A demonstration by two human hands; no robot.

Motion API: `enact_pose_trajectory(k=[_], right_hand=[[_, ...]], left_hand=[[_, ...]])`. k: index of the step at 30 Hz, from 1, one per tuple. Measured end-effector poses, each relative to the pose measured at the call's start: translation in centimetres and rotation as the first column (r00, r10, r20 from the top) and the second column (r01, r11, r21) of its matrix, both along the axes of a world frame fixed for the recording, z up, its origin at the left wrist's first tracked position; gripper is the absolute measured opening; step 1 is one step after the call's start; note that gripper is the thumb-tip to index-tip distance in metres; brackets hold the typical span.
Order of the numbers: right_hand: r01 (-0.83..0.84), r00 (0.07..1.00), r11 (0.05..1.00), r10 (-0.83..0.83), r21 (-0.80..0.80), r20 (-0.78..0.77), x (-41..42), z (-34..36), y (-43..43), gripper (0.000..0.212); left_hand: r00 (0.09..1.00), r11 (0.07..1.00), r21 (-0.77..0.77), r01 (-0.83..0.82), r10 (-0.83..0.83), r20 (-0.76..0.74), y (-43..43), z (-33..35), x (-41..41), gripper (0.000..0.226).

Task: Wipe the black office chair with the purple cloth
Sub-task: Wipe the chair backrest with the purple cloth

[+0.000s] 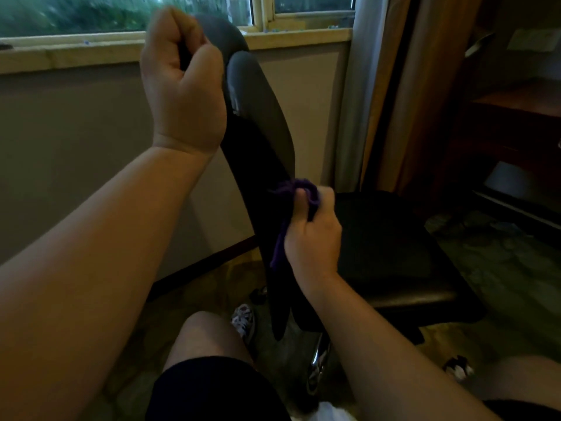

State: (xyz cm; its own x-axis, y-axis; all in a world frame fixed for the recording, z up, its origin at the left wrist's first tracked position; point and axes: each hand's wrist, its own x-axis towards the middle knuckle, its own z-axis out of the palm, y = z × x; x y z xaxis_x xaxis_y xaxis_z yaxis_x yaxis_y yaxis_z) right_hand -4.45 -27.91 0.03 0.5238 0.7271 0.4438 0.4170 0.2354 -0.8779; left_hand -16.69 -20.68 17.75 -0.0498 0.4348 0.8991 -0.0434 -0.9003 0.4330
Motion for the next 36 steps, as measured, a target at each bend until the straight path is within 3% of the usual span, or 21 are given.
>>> enact_pose_trajectory(k=[3,6,7,9,11,13,15,18,22,28,31,36], right_hand=[[0.019,0.992,0.981,-0.042,-0.195,-0.116,1.9,-5.4,-1.1,0.012],[-0.032,0.904,0.898,-0.161,-0.439,-0.396,2.3,-10.2,-1.9,0.03],[-0.117,0.808,0.843,-0.227,-0.525,-0.544,2.0,-11.2,-2.0,0.036],[-0.32,0.516,0.767,-0.352,-0.557,-0.781,1.1,-11.6,-2.1,0.047],[-0.383,0.275,0.798,-0.382,-0.465,-0.882,0.2,-11.1,-2.0,0.05],[-0.35,0.18,0.841,-0.373,-0.413,-0.91,-0.5,-10.1,-1.9,0.051],[-0.271,0.154,0.885,-0.349,-0.379,-0.924,-0.8,-8.5,-1.8,0.054],[-0.13,0.227,0.942,-0.275,-0.309,-0.934,-1.7,-5.0,-1.6,0.056],[-0.106,0.45,0.993,-0.006,-0.06,-0.893,-3.6,0.6,-1.5,0.047],[-0.236,0.785,0.951,0.308,0.201,-0.538,-5.0,8.0,-1.5,0.034],[-0.307,0.848,0.909,0.396,0.282,-0.353,-4.8,11.4,-0.6,0.039],[-0.252,0.92,0.924,0.321,0.287,-0.226,-4.1,9.1,-0.5,0.028]], left_hand=[[1.0,1.0,0.016,0.002,-0.002,-0.001,0.1,-0.1,0.1,0.032],[1.0,1.0,0.018,0.001,-0.001,0.01,0.0,0.1,0.3,0.033],[1.0,1.0,0.019,0.004,-0.005,0.01,-0.1,0.2,0.4,0.034],[1.0,1.0,0.025,0.003,-0.003,0.004,0.0,0.1,0.3,0.035],[1.0,1.0,0.029,-0.007,0.007,-0.007,0.1,0.0,0.0,0.036],[1.0,1.0,0.023,-0.011,0.012,-0.016,0.0,0.0,0.0,0.035],[1.0,1.0,0.017,-0.006,0.007,-0.013,0.0,0.1,0.2,0.034],[1.0,0.999,0.032,0.006,-0.006,-0.007,0.2,0.0,0.4,0.034],[1.0,0.999,0.044,0.024,-0.024,-0.002,0.4,0.0,0.2,0.035],[1.0,0.999,0.035,0.003,-0.003,-0.005,0.7,-0.1,0.0,0.033],[0.999,0.999,0.047,-0.013,0.015,-0.041,0.6,-0.1,-0.2,0.031],[0.999,0.999,-0.009,-0.049,0.049,0.001,0.6,0.0,-0.2,0.033]])
